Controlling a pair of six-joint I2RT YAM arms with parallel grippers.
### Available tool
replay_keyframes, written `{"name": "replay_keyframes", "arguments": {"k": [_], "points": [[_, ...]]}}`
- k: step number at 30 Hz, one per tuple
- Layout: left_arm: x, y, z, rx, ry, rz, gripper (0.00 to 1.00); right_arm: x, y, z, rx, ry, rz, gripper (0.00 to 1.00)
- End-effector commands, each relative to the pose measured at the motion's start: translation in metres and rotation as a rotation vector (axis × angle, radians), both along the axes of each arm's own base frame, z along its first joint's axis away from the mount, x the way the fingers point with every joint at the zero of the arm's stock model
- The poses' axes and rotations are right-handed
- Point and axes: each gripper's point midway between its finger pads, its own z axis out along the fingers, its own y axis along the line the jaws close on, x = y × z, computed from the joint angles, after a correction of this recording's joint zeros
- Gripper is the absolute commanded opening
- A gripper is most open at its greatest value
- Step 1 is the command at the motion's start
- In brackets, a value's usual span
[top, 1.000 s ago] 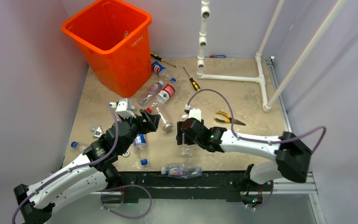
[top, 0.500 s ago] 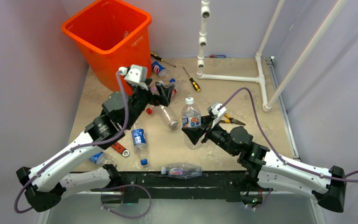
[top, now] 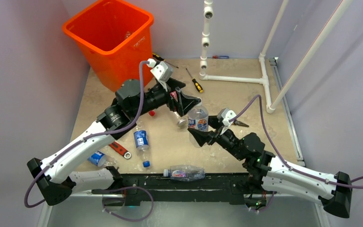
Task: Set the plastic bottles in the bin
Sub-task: Pick up the plastic bottle at the center of the board.
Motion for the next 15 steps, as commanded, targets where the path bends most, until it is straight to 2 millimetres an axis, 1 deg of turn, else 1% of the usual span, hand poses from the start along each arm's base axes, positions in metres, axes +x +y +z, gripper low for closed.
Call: {"name": "replay_keyframes", "arguments": {"k": [1,2,6,8,12,15], "points": [[-0.021,-0.012,0.024,-0.121,0.077,-0.189,0.92,0.003,-0.007,0.023,0.051,-0.082,-0.034,0.00],[-0.021,-0.014,0.025,-0.136,0.081,-0.205,0.89,0.003,-0.007,0.023,0.054,-0.083,-0.038,0.00],[-0.020,-0.023,0.013,-0.131,0.133,-0.234,0.77,0.003,-0.007,0.024,0.055,-0.084,-0.037,0.00],[-0.021,-0.027,0.008,-0.127,0.153,-0.252,0.73,0.002,-0.007,0.023,0.055,-0.081,-0.035,0.00],[-0.020,-0.033,-0.001,-0.121,0.185,-0.274,0.68,0.003,-0.007,0.021,0.046,-0.072,-0.038,0.00],[-0.019,-0.038,-0.009,-0.112,0.207,-0.285,0.69,0.003,-0.007,0.020,0.045,-0.065,-0.037,0.00]]}}
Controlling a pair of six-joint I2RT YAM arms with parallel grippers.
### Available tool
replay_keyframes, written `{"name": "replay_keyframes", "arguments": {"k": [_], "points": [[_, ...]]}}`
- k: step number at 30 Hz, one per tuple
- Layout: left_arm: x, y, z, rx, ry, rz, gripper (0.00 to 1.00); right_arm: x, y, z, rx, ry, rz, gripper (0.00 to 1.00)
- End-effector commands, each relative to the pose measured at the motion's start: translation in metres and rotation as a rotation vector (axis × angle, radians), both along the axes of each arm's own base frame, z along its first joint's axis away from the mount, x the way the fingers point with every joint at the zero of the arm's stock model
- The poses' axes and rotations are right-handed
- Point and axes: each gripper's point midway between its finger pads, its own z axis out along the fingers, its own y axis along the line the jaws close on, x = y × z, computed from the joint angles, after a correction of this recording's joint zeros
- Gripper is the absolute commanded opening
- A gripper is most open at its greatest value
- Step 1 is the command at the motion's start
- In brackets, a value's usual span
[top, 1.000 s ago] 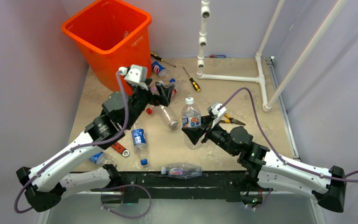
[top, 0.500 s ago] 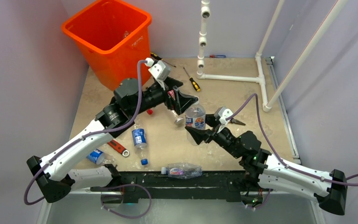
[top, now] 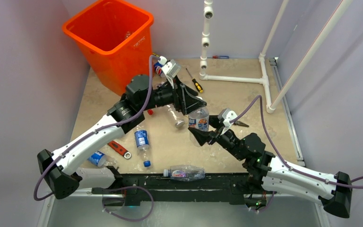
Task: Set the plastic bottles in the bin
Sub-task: Pick up the plastic bottle at the center of the board.
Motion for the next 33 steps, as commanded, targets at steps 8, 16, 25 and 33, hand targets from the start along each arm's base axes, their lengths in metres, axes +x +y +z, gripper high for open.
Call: {"name": "replay_keyframes", "arguments": {"k": [8,16,25,33], "points": [[-0.009,-0.013,-0.011,-0.020,0.036,-0.090,0.54,0.002,-0.004,0.012,0.042,-0.015,-0.022,0.00],[-0.012,-0.014,-0.017,-0.017,0.039,-0.113,0.01,0.003,-0.003,0.011,0.042,-0.006,-0.025,0.00],[0.000,-0.001,-0.006,-0.018,-0.015,-0.003,0.00,0.009,-0.003,0.014,0.062,0.100,-0.055,0.96],[0.030,0.037,0.025,0.020,-0.144,0.272,0.00,0.002,-0.011,0.036,0.168,0.211,-0.040,0.99]]}}
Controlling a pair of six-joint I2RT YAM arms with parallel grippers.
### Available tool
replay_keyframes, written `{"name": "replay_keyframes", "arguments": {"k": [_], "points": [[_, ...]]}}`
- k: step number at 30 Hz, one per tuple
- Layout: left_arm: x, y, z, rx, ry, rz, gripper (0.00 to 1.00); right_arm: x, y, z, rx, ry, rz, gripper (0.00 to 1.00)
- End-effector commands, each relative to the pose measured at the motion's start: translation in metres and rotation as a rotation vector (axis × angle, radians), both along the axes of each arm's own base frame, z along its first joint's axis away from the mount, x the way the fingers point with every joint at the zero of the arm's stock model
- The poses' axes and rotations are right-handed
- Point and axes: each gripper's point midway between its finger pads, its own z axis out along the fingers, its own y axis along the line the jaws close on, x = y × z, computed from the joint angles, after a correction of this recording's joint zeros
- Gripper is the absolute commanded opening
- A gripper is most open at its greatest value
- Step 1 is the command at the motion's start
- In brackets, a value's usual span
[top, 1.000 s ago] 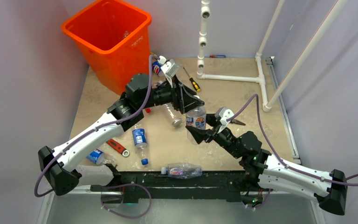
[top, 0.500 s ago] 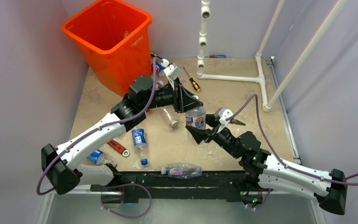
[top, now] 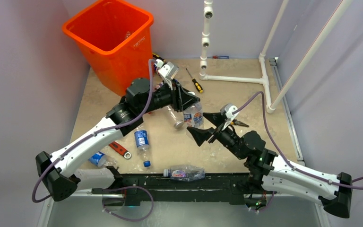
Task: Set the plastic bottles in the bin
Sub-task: Pick up the plastic bottle at the center of the board, then place the plastic bottle in the trash bin.
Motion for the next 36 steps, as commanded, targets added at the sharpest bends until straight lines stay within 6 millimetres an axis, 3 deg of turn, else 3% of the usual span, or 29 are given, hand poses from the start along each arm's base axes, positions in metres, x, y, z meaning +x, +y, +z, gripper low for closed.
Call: {"name": "replay_keyframes", "arguments": {"k": [1,7,10,15,19,23,27,32,36], "points": [[0.018,0.037,0.057,-0.024,-0.174,0.209,0.00,-0.004,-0.009,0.042,0.132,0.082,-0.006,0.99],[0.039,0.099,0.119,-0.059,-0.353,0.533,0.00,-0.022,-0.005,0.044,0.141,0.101,0.090,0.99],[0.041,0.115,0.158,-0.104,-0.446,0.610,0.00,-0.032,-0.001,0.036,0.145,0.084,0.151,0.99],[0.068,0.157,0.210,-0.033,-0.636,0.893,0.00,-0.026,0.009,0.009,0.067,0.122,0.140,0.99],[0.101,0.196,0.260,-0.026,-0.753,1.083,0.00,-0.023,0.011,0.002,0.071,0.124,0.130,0.99],[0.098,0.231,0.299,-0.128,-0.903,1.216,0.00,-0.022,0.007,-0.004,0.044,0.133,0.117,0.99],[0.098,0.256,0.303,-0.096,-1.055,1.338,0.00,-0.022,0.002,-0.016,0.033,0.174,0.096,0.99],[0.138,0.321,0.298,-0.084,-1.040,1.473,0.00,-0.020,-0.003,-0.018,0.037,0.173,0.076,0.99],[0.170,0.328,0.282,-0.057,-1.029,1.485,0.00,-0.016,-0.003,-0.020,0.040,0.183,0.053,0.99]]}}
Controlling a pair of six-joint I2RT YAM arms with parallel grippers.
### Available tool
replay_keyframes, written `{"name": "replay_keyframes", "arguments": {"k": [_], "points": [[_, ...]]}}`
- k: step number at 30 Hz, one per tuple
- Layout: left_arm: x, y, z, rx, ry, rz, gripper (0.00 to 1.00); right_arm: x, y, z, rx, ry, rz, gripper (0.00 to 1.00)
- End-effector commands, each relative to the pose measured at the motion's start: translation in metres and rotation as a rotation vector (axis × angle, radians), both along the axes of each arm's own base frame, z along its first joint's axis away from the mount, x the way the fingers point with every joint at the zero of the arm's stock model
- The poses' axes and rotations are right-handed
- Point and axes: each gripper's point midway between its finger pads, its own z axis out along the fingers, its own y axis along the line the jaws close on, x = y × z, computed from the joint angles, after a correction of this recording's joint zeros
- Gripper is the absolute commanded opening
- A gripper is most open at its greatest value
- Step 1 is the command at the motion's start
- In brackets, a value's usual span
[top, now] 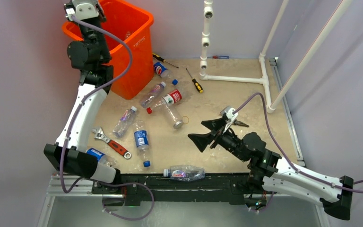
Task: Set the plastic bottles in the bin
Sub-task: Place the plastic bottle in the trash bin.
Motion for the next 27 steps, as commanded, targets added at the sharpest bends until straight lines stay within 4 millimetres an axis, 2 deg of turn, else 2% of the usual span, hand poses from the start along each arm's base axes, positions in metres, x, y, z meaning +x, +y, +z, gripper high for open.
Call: {"name": "replay_keyframes", "arguments": {"k": [1,4,7,10,14,18,22,23,26,27], "points": [[0.014,0.001,0.007,-0.023,-0.070,-0.039,0.00,0.008,-0.005,-0.001,0.015,0.017,-0.061,0.99],[0.043,0.002,-0.017,-0.076,-0.013,-0.068,0.00,0.010,-0.010,-0.006,0.007,0.038,-0.083,0.99],[0.069,0.013,-0.046,-0.135,0.048,-0.074,0.00,0.010,-0.018,-0.009,0.008,0.056,-0.106,0.99],[0.086,0.027,-0.066,-0.186,0.082,-0.080,0.00,0.008,-0.025,-0.009,0.032,0.061,-0.119,0.99],[0.107,0.047,-0.086,-0.292,0.128,-0.171,0.00,0.010,-0.033,-0.014,0.043,0.088,-0.153,0.99],[0.117,0.047,-0.102,-0.335,0.180,-0.213,0.00,0.016,-0.045,-0.011,0.050,0.096,-0.223,0.99],[0.125,0.039,-0.112,-0.333,0.233,-0.247,0.17,0.018,-0.049,-0.011,0.053,0.099,-0.241,0.99],[0.126,0.040,-0.113,-0.341,0.240,-0.239,0.31,0.018,-0.050,-0.012,0.053,0.103,-0.246,0.99],[0.120,0.055,-0.115,-0.414,0.217,-0.185,0.82,0.022,-0.055,-0.014,0.045,0.122,-0.286,0.99],[0.116,0.054,-0.110,-0.413,0.202,-0.194,0.88,0.022,-0.057,-0.014,0.046,0.121,-0.291,0.99]]}}
